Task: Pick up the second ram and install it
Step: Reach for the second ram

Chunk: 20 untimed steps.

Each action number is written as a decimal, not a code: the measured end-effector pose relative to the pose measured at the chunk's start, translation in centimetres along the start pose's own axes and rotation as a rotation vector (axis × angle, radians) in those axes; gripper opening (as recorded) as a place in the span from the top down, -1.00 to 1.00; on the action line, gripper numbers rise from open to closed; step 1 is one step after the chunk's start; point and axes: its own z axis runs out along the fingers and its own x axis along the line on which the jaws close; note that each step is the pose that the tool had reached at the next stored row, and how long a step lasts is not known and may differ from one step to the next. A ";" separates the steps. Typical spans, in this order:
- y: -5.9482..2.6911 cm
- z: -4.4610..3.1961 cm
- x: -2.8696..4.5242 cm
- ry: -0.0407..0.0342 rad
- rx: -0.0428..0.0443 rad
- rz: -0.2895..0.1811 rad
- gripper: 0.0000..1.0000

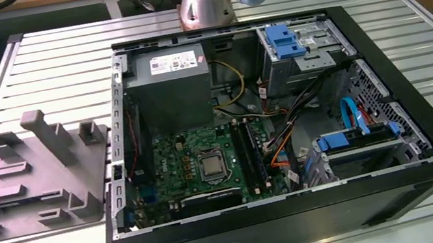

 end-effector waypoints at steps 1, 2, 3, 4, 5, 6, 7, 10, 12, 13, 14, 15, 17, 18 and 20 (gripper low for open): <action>-0.14 0.12 0.04 0.0001 -0.0001 0.000 0.80; -0.27 0.25 0.08 0.0002 -0.0001 0.000 0.80; -0.41 0.36 0.13 0.0004 0.0000 0.000 0.80; -0.54 0.48 0.17 0.0005 -0.0001 0.000 0.80; -0.68 0.59 0.22 0.0007 0.0000 0.000 0.80; -0.84 0.70 0.27 0.0008 -0.0001 0.000 0.80; -0.99 0.80 0.33 0.0009 0.0000 0.000 0.80; -1.44 1.10 0.44 0.0012 0.0000 0.000 0.80; -1.76 1.30 0.49 0.0015 0.0000 0.000 0.80; -1.94 1.40 0.51 0.0017 0.0000 0.000 0.80; -2.12 1.50 0.53 0.0018 0.0000 0.000 0.80; -2.29 1.59 0.55 0.0020 0.0001 0.000 0.80; -2.62 1.79 0.60 0.0022 0.0001 0.000 0.80; -2.76 1.90 0.63 0.0023 0.0001 0.000 0.80; -3.04 2.12 0.69 0.0027 0.0001 0.000 0.80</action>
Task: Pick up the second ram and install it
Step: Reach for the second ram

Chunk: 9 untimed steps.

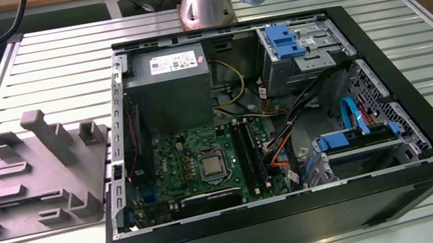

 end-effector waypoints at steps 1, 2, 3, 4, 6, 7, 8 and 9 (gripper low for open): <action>-0.12 0.10 0.03 0.0002 0.0000 0.000 0.80; -0.23 0.22 0.08 0.0002 0.0000 0.000 0.80; -0.32 0.33 0.12 0.0005 0.0000 0.000 0.80; -0.40 0.46 0.15 0.0008 0.0000 0.000 0.80; -0.50 0.67 0.22 0.0016 0.0002 0.000 0.80; -0.56 0.77 0.25 0.0019 0.0002 0.000 0.80; -0.61 0.88 0.28 0.0022 0.0002 0.000 0.80; -0.66 0.99 0.33 0.0024 0.0001 0.000 0.80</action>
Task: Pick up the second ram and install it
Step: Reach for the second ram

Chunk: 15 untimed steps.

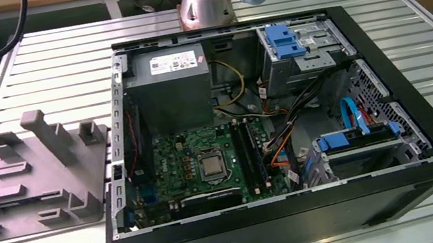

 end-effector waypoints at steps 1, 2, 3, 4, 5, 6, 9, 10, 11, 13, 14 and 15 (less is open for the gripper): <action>-0.05 0.11 0.05 0.0003 0.0000 0.000 0.80; -0.11 0.23 0.11 0.0006 0.0000 0.000 0.80; -0.17 0.34 0.16 0.0009 0.0001 0.000 0.80; -0.23 0.44 0.22 0.0014 0.0002 0.000 0.80; -0.29 0.54 0.27 0.0016 0.0002 0.000 0.80; -0.35 0.65 0.32 0.0019 0.0002 0.000 0.80; -0.52 0.98 0.49 0.0030 0.0003 0.000 0.80; -0.59 1.08 0.55 0.0032 0.0003 0.000 0.80; -0.65 1.19 0.61 0.0035 0.0004 0.000 0.80; -0.77 1.41 0.74 0.0041 0.0004 0.000 0.80; -0.84 1.50 0.80 0.0044 0.0004 0.000 0.80; -0.91 1.59 0.85 0.0046 0.0004 0.000 0.80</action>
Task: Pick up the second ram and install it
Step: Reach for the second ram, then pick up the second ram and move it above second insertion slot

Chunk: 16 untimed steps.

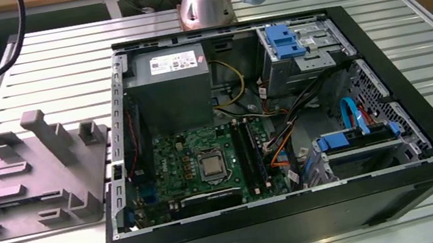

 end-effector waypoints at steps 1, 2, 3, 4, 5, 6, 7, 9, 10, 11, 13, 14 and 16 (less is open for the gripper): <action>-0.06 0.07 0.05 0.0002 0.0001 0.000 0.80; -0.07 0.09 0.05 0.0001 -0.0001 0.000 0.80; -0.07 0.09 0.05 0.0002 0.0000 0.000 0.80; -0.07 0.08 0.06 0.0004 0.0001 0.000 0.80; -0.08 0.09 0.05 0.0003 0.0001 0.000 0.80; -0.08 0.10 0.06 0.0004 0.0001 0.000 0.80; -0.08 0.11 0.05 0.0003 0.0000 0.000 0.80; -0.09 0.11 0.06 0.0003 0.0001 0.000 0.80; -0.09 0.12 0.05 0.0003 0.0001 0.000 0.80; -0.10 0.16 0.05 0.0002 0.0000 0.000 0.80; -0.12 0.20 0.05 0.0003 0.0000 0.000 0.80; -0.12 0.21 0.05 0.0003 0.0000 0.000 0.80; -0.13 0.22 0.05 0.0002 0.0000 0.000 0.80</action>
